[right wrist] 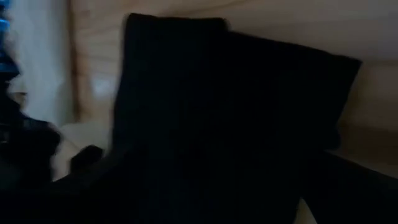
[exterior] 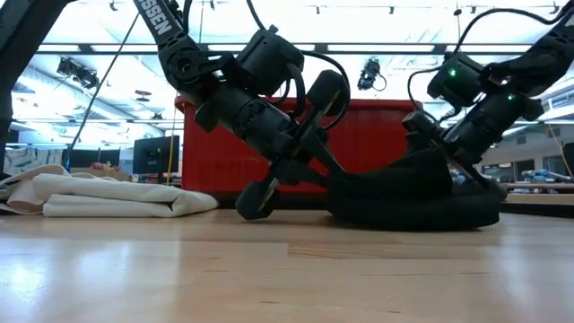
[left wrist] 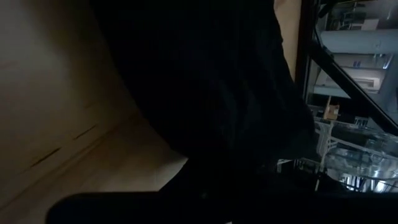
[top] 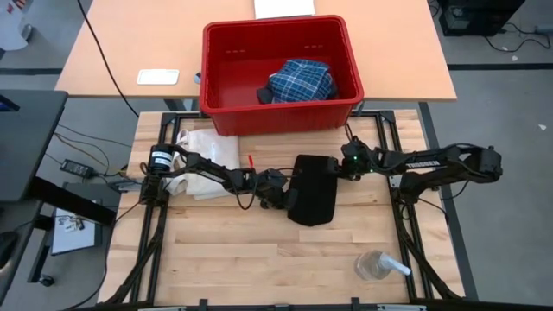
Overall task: Fold laundry
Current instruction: Put the black shorts into the red laundry bin
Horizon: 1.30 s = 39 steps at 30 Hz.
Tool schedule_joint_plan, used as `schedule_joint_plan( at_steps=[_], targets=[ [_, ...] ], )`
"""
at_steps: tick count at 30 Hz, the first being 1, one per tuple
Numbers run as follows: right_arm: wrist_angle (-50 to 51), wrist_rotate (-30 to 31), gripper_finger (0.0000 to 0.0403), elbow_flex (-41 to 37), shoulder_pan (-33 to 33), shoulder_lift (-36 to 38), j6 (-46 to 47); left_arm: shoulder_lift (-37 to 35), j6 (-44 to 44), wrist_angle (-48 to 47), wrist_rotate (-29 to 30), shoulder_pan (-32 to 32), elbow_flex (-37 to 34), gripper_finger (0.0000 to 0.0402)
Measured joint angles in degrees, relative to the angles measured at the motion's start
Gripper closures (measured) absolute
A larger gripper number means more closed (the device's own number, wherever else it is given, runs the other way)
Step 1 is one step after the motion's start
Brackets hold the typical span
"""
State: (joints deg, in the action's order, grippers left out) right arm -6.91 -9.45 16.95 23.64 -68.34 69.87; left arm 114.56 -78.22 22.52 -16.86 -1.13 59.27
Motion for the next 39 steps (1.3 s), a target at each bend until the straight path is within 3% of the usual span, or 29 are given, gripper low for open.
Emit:
schedule_joint_plan(
  at_steps=[4, 8, 12, 19, 21, 26, 30, 39],
  targets=[
    [-1.2, 0.4, 0.0022, 0.3, 0.0, -4.0, -1.5, 0.0, 1.1, 0.8, -0.9, 0.0, 0.0, 0.0379],
    [-4.6, 1.2, 0.0066, 0.2, 0.0, -6.5, -2.1, -0.1, 1.5, 0.9, -2.4, 0.0, 0.0, 0.0379],
    [-5.1, 3.1, 0.0152, 0.1, -0.1, -6.9, -1.7, -0.1, 1.5, 1.0, -2.8, 0.0, 0.0, 0.0379],
    [-6.1, 1.4, 0.0351, 0.1, 0.0, -7.1, -3.3, -0.1, 2.2, 1.1, -3.0, -0.3, 0.0, 0.0379],
    [-7.8, 0.3, 0.0381, 0.2, 0.0, -7.1, -4.7, -0.1, 3.4, 1.8, -3.4, -0.8, 0.0, 0.0379],
    [-8.1, -2.8, 0.0356, 2.6, 0.1, -6.9, -5.8, -0.1, 2.6, 7.5, -4.7, -2.8, 0.0, 0.038],
    [-7.3, -5.4, 0.0359, 6.4, 0.1, -4.4, -8.8, -1.4, 1.3, 10.4, -5.4, -4.5, 0.0, 0.0387],
    [5.6, -5.4, 0.0364, 19.7, 2.1, 2.8, -20.3, -8.0, 4.3, 9.2, -5.2, -10.2, 0.0, 0.0388]
  ],
)
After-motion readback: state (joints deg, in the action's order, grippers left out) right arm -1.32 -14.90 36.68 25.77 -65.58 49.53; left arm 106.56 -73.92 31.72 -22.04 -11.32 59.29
